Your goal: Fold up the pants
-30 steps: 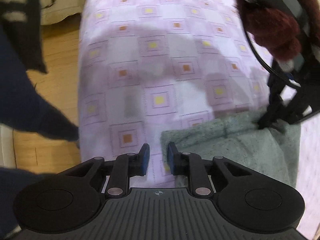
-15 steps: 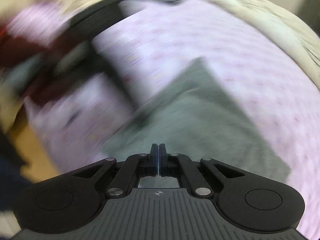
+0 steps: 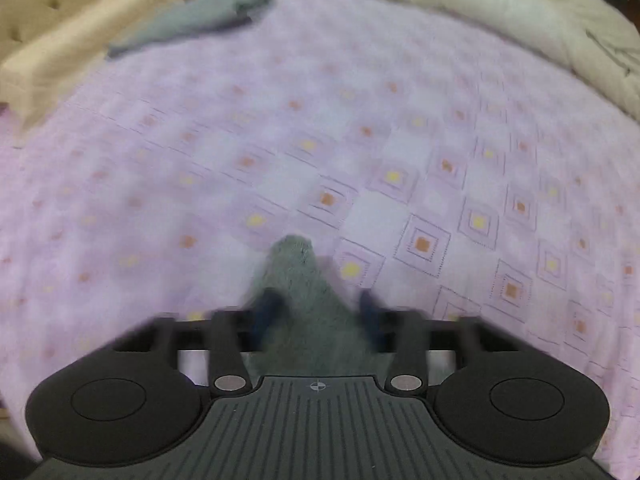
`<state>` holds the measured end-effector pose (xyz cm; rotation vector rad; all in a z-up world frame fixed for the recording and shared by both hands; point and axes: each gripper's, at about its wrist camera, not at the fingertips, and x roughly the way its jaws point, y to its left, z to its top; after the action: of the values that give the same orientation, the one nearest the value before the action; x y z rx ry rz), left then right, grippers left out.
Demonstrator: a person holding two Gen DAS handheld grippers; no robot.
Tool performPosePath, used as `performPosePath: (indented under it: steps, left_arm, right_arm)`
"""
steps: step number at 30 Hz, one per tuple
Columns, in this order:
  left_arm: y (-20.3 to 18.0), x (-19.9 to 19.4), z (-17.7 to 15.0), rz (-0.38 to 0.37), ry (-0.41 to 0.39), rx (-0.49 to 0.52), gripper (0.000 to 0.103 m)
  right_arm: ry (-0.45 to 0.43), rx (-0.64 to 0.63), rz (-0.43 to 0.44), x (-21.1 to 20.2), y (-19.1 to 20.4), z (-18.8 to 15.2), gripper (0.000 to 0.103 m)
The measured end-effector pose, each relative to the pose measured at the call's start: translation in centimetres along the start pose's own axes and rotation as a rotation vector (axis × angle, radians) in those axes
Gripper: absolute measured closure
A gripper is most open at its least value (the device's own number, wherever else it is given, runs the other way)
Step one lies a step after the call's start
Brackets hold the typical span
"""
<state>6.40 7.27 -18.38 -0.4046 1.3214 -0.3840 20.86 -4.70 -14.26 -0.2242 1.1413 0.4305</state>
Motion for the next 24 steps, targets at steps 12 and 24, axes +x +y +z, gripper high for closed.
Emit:
performPosePath:
  steps: [12, 24]
  left_arm:
    - [-1.3, -5.9, 1.8, 0.154, -0.171, 0.036, 0.094]
    - [-11.2, 2.2, 0.7, 0.231, -0.056, 0.405, 0.086]
  right_arm:
    - [-0.214, 0.249, -0.023, -8.1, -4.8, -4.9, 0.077]
    - [-0.013, 0.234, -0.160, -10.1, -7.2, -22.4, 0.075]
